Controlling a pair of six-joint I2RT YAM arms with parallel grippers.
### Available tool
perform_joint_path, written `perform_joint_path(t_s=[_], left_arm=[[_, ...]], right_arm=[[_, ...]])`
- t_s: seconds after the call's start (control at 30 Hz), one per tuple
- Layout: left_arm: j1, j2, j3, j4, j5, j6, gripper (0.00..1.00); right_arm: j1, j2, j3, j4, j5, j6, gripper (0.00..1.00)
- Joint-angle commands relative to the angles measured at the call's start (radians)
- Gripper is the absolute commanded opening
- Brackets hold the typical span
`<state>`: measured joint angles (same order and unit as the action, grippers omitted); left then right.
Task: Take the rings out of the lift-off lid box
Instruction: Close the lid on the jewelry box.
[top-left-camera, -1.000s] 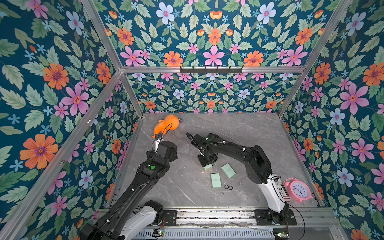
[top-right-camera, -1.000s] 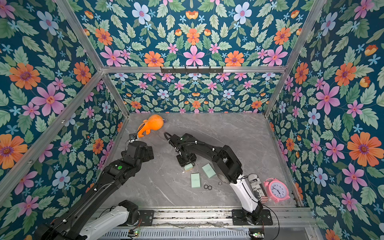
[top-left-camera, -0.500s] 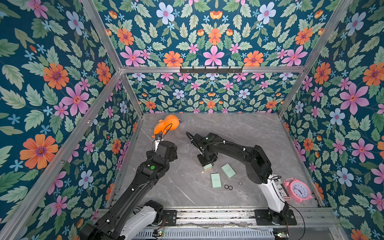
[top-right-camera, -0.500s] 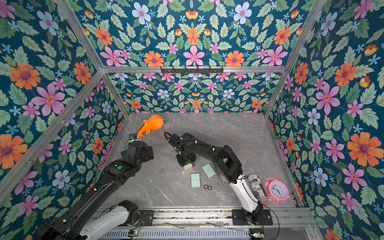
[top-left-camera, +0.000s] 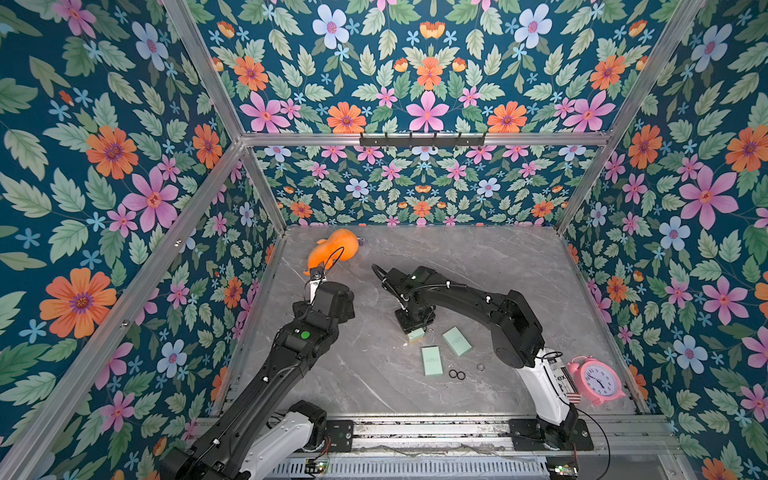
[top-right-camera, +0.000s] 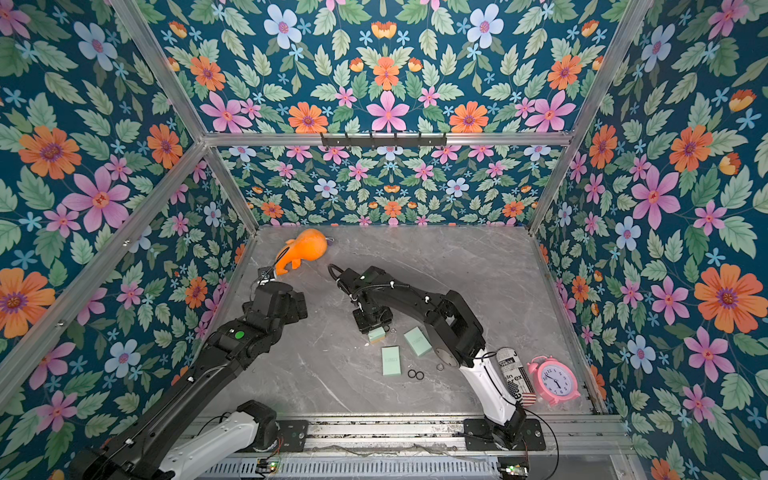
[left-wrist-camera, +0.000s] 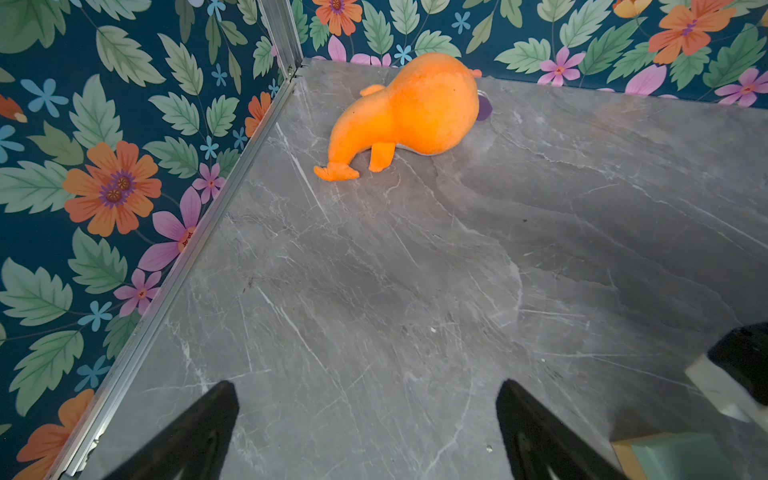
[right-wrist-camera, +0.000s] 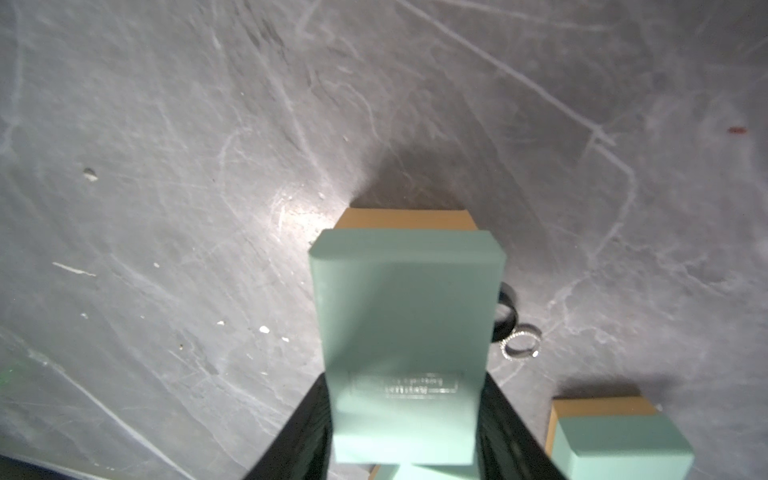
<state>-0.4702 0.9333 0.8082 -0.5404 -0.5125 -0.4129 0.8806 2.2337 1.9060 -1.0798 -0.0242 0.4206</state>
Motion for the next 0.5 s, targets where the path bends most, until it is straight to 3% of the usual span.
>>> perform_joint_path(t_s=[0.0,0.47], left_arm=[[0.002,-0.001,0.003,-0.012,0.000,0.010,1.00],[0.005,-0.001,0.003,-0.012,0.003,0.011,1.00]], right_arm=[[0.001,-0.005,-0.003,-0.021,-0.003,0.016,0.39],[0.008,-0.005,0.020,-0.040,-0.007,0.040,0.41]])
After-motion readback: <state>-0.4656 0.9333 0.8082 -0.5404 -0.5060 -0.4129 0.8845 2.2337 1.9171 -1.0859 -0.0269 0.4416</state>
